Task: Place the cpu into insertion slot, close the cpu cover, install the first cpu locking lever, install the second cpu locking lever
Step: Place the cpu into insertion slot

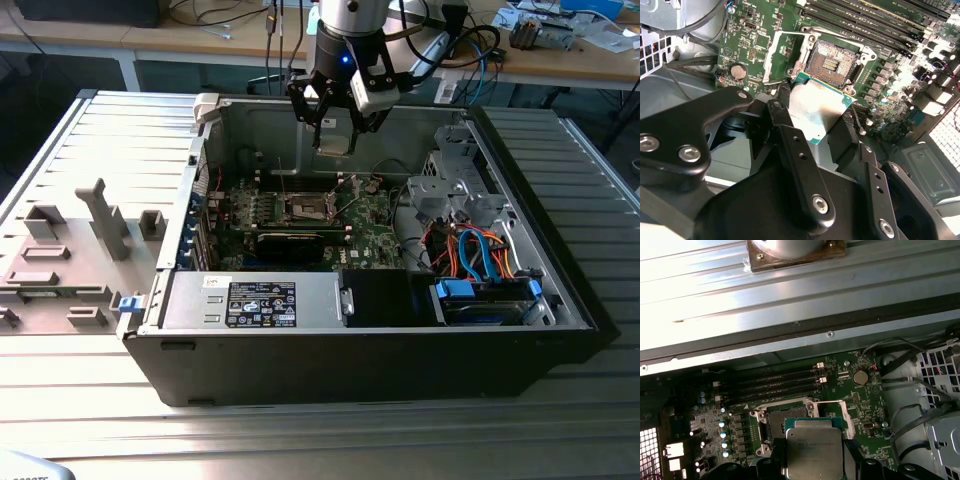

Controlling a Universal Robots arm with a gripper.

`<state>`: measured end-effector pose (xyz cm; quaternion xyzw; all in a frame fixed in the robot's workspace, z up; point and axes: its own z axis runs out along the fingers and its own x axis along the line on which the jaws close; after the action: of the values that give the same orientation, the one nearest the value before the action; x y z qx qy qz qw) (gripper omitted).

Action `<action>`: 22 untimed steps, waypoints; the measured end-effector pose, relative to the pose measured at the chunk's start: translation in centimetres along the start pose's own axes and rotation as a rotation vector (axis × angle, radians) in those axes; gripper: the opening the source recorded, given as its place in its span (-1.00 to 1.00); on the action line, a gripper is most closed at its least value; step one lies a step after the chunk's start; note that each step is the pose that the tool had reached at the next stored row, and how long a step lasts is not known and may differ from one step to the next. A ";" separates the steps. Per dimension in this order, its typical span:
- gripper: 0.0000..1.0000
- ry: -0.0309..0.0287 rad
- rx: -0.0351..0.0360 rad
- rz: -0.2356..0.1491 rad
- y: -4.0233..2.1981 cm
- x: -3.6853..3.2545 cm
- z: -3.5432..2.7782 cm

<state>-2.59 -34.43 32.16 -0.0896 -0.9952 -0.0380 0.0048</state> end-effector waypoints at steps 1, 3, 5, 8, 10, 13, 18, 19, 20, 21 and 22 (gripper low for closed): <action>0.08 -0.0001 0.0001 0.001 0.00 0.00 0.00; 0.08 -0.0002 0.0002 0.002 0.00 0.00 0.00; 0.08 -0.0003 0.0003 0.003 0.00 0.00 0.00; 0.08 -0.0005 0.0007 0.004 0.00 0.00 0.00; 0.08 -0.0009 0.0015 0.007 0.00 0.00 0.00; 0.08 -0.0010 0.0018 0.009 0.00 0.00 0.00; 0.08 -0.0014 0.0024 0.011 0.00 0.00 0.00; 0.08 -0.0014 0.0025 0.012 0.00 0.00 0.00; 0.08 -0.0015 0.0026 0.012 0.00 0.00 0.00; 0.08 -0.0015 0.0027 0.013 0.00 0.00 0.00; 0.08 -0.0016 0.0027 0.013 0.00 0.00 0.00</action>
<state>-2.59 -34.43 32.16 -0.0962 -0.9947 -0.0366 0.0044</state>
